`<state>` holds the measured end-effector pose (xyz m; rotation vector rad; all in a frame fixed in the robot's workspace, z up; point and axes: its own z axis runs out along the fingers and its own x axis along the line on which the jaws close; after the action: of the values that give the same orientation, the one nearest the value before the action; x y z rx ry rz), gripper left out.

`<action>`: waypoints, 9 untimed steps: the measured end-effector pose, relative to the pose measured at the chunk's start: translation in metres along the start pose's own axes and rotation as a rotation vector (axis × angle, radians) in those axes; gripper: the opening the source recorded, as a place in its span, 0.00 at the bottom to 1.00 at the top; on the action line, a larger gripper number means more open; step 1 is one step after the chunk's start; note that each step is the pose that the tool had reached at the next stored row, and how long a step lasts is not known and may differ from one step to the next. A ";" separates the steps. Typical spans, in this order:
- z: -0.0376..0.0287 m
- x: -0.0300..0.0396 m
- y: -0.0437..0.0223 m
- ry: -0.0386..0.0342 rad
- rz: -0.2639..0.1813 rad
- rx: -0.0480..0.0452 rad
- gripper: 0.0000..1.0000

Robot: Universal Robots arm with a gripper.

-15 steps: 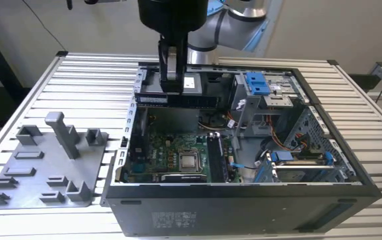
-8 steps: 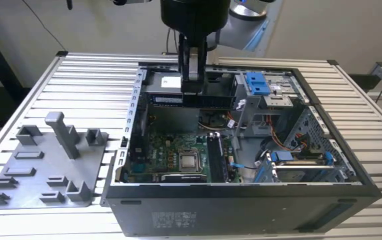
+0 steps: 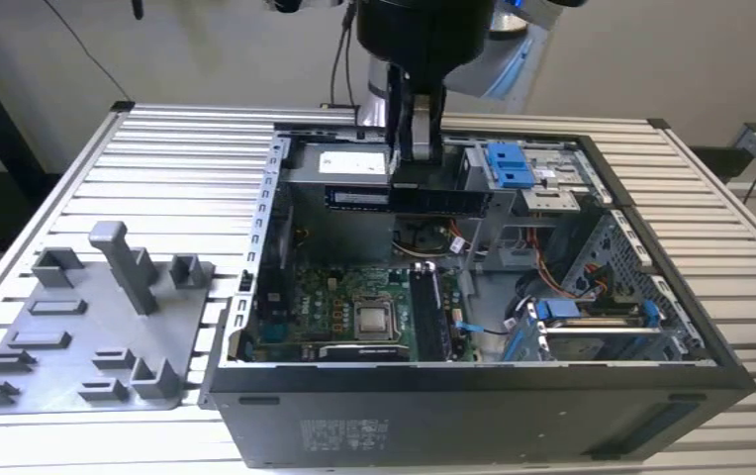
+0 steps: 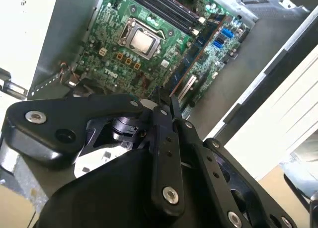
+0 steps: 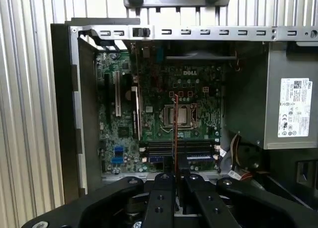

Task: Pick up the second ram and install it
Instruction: 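Pick up the second ram and move it above second insertion slot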

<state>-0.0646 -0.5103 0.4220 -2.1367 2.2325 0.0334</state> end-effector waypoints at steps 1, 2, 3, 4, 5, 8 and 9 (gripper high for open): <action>0.0000 -0.0001 -0.0033 0.0001 0.000 -0.0001 0.14; 0.0001 -0.0003 -0.0066 0.0001 0.000 0.0000 0.14; 0.0002 -0.0004 -0.0097 0.0001 0.000 -0.0001 0.14; 0.0002 -0.0006 -0.0130 0.0001 0.000 -0.0001 0.14; 0.0003 -0.0007 -0.0161 0.0000 0.000 -0.0001 0.14; 0.0006 -0.0011 -0.0258 0.0000 0.000 -0.0001 0.14; 0.0006 -0.0012 -0.0289 0.0000 0.000 -0.0002 0.14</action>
<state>-0.0356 -0.5103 0.4221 -2.1368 2.2326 0.0336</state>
